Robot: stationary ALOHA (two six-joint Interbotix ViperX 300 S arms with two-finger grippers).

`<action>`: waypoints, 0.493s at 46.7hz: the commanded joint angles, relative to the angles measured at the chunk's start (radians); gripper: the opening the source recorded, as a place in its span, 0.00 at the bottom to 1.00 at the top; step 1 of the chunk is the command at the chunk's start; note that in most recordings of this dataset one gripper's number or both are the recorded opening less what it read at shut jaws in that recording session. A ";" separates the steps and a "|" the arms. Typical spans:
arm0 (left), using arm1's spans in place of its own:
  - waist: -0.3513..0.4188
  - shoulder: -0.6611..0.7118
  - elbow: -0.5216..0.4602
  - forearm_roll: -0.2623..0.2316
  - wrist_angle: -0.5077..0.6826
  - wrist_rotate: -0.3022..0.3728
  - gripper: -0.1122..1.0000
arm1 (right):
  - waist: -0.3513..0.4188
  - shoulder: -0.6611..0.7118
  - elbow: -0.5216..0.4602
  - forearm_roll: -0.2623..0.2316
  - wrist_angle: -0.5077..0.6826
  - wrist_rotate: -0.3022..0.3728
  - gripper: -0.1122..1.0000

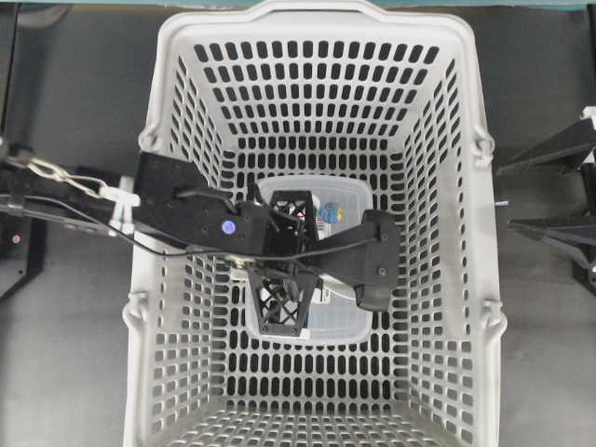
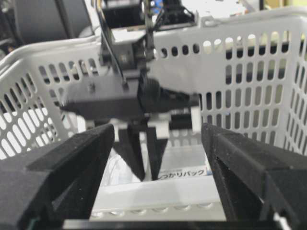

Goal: Pick up the chinese spoon from the shopping basket with the left arm.

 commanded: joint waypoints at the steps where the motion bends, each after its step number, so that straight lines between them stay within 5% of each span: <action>1: 0.000 -0.066 -0.061 0.003 0.054 -0.005 0.22 | 0.003 0.002 -0.015 0.003 0.003 0.005 0.74; 23: 0.000 -0.123 -0.357 0.003 0.367 -0.011 0.22 | 0.003 -0.002 -0.014 0.003 0.005 0.005 0.74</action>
